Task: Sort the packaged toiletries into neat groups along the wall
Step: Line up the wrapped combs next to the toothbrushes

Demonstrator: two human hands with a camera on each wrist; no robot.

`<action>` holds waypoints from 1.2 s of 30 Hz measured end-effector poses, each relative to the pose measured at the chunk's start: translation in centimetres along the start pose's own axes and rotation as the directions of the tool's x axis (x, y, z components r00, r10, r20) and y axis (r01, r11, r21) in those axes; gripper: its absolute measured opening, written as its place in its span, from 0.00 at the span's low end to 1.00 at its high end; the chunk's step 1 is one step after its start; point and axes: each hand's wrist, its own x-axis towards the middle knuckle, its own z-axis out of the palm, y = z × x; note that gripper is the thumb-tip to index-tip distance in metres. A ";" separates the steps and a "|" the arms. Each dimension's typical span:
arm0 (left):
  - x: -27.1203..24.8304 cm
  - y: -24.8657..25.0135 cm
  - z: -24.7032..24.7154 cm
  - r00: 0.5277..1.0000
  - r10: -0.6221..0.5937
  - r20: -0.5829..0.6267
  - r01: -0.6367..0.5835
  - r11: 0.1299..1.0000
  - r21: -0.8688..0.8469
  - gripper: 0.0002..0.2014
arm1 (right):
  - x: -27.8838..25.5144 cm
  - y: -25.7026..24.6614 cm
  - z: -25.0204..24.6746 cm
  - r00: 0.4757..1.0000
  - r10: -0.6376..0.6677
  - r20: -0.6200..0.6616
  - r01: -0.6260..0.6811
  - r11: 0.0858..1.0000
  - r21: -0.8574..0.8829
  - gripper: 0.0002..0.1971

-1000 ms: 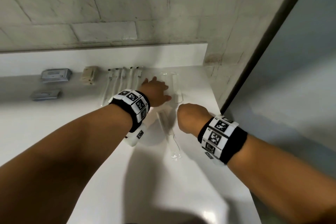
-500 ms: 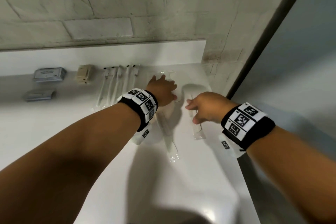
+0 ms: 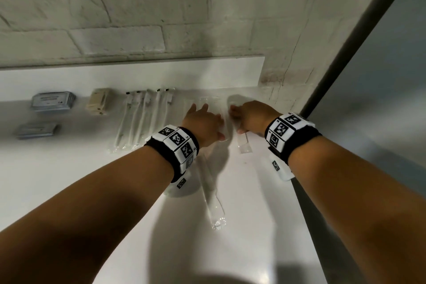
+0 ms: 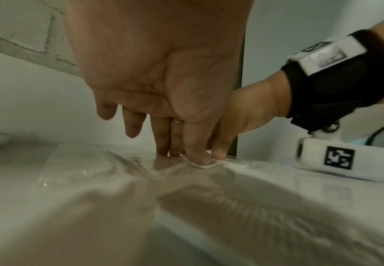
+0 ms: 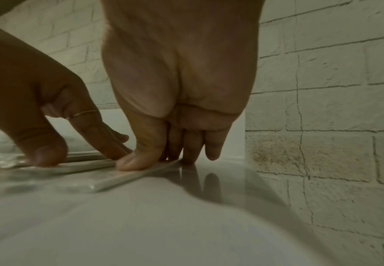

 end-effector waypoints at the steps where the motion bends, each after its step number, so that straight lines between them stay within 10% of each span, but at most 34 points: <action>1: 0.1 -0.1 0.0 1.000 0.004 0.002 -0.004 1.000 -0.001 0.26 | 0.6 0.1 -0.1 1.000 -0.007 -0.006 0.007 1.000 -0.013 0.26; 11: -0.1 -0.4 -0.4 1.000 0.021 -0.009 -0.022 0.999 -0.027 0.26 | 1.2 0.6 0.0 0.998 0.028 -0.049 -0.024 0.996 0.086 0.27; 15: -1.6 -1.1 -1.0 0.997 -0.031 -0.068 0.025 0.996 -0.088 0.25 | -2.9 -1.9 -0.8 0.943 0.092 -0.321 0.003 0.959 0.282 0.18; 21: -3.1 -2.5 -1.6 0.988 -0.127 -0.082 0.113 0.981 -0.156 0.22 | -9.6 -11.3 1.0 0.997 -0.073 0.006 0.070 0.978 0.195 0.16; 30: -5.5 -2.7 -1.6 0.972 -0.225 -0.064 0.204 0.949 -0.240 0.23 | -10.2 -15.8 5.0 1.000 -0.001 -0.023 0.000 0.998 -0.064 0.32; 36: -5.2 -2.7 -1.5 0.972 -0.228 -0.061 0.201 0.934 -0.295 0.23 | -10.2 -10.5 3.0 0.987 0.135 -0.084 -0.100 0.938 0.332 0.24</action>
